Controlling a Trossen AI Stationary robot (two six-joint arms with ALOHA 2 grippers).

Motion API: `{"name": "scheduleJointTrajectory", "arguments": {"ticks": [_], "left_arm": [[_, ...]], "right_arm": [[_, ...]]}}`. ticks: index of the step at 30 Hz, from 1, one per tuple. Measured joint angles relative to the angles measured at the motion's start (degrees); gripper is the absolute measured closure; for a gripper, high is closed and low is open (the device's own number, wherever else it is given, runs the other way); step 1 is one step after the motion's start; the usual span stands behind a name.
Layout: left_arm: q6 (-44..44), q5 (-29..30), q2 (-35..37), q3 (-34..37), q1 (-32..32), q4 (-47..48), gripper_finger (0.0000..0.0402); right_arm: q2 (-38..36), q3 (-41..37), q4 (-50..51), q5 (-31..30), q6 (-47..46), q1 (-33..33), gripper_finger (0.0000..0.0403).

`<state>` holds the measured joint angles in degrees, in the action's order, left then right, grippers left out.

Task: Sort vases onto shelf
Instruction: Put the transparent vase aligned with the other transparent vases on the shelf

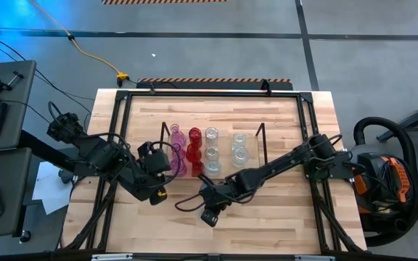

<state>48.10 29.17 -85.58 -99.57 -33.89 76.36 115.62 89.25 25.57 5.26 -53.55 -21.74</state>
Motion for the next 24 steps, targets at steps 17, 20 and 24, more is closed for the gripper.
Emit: {"name": "scheduleJointTrajectory", "arguments": {"ticks": [17,20,24], "left_arm": [[-0.2,0.1,0.0,0.0,0.0,0.1,0.0287],[-0.7,0.1,0.0,0.0,0.0,0.1,0.0287],[-1.3,0.1,0.0,0.0,0.0,0.1,0.0287]], "right_arm": [[1.2,-0.1,1.0,0.3,2.9,0.0,0.0389],[1.1,-0.1,1.6,0.8,2.8,0.0,0.0393],[0.5,-0.1,2.8,2.9,2.4,-0.2,0.0398]]}}
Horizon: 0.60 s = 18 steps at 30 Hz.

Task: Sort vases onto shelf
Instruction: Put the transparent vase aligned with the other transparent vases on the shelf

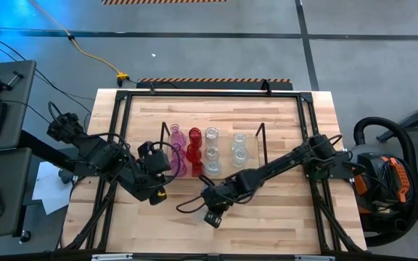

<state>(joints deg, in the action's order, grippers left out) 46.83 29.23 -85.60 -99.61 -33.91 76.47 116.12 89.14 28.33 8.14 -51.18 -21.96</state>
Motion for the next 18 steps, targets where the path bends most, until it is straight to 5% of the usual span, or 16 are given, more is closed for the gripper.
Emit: {"name": "scheduleJointTrajectory", "arguments": {"ticks": [6,18], "left_arm": [[-0.5,0.0,0.0,0.0,0.0,0.1,0.0287],[-1.5,0.0,0.0,0.0,0.0,-0.1,0.0287]], "right_arm": [[-3.3,-0.1,9.0,1.9,-0.8,-0.7,0.0400],[-12.0,-0.1,34.1,-3.6,1.4,1.5,0.0400]]}}
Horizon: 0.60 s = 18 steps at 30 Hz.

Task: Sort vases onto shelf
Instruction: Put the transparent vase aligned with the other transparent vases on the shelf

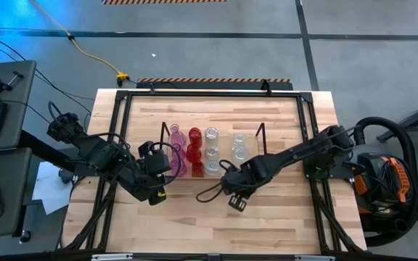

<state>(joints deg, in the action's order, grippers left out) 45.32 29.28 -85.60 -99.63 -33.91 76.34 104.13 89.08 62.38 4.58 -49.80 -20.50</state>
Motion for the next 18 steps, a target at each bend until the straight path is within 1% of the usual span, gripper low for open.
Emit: {"name": "scheduleJointTrajectory", "arguments": {"ticks": [2,9,12,18], "left_arm": [[0.0,0.0,0.0,0.0,0.0,0.0,0.0287],[0.5,0.0,0.0,0.0,0.0,-0.1,0.0287],[0.5,0.0,0.0,0.0,0.0,-0.1,0.0287],[0.5,0.0,0.0,0.0,0.0,-0.1,0.0287]], "right_arm": [[-0.3,0.0,1.3,-0.2,-0.8,0.8,0.0400],[-0.6,0.0,1.1,0.1,-4.4,4.2,0.0400],[-0.6,0.0,2.7,2.2,-6.8,6.0,0.0400],[-0.7,0.0,3.6,3.9,-6.9,8.2,0.0400]]}}
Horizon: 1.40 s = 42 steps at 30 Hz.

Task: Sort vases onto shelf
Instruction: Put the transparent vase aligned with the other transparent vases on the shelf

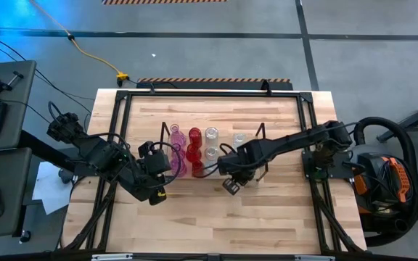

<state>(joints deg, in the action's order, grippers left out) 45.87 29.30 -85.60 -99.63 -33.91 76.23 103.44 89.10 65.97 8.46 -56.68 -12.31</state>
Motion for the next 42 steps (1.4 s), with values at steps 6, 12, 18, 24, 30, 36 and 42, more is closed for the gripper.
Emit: {"name": "scheduleJointTrajectory", "arguments": {"ticks": [6,12,18,24,30,36,42], "left_arm": [[0.0,0.0,0.0,0.0,0.0,0.0,0.0287],[-1.0,0.0,0.0,0.0,0.0,0.0,0.0287],[-1.0,0.0,0.0,0.0,0.0,0.0,0.0287],[-1.0,0.1,0.0,0.0,0.0,0.0,0.0287],[-1.0,0.1,0.0,0.0,0.0,0.0,0.0287],[-0.5,0.1,0.0,0.0,0.0,0.0,0.0287],[-0.5,0.1,0.0,0.0,0.0,0.0,0.0287]], "right_arm": [[0.0,0.0,1.1,1.6,1.2,1.2,0.0400],[-1.3,0.0,1.4,3.2,1.6,2.3,0.0400],[-4.9,0.1,3.9,1.7,0.8,3.7,0.0400],[-5.2,0.1,5.0,0.5,2.9,5.2,0.0400],[-5.2,0.1,5.0,0.2,3.7,6.0,0.0400],[-4.9,0.1,5.3,0.3,4.3,6.3,0.0400],[-4.9,0.1,5.3,-0.1,5.1,6.3,0.0400]]}}
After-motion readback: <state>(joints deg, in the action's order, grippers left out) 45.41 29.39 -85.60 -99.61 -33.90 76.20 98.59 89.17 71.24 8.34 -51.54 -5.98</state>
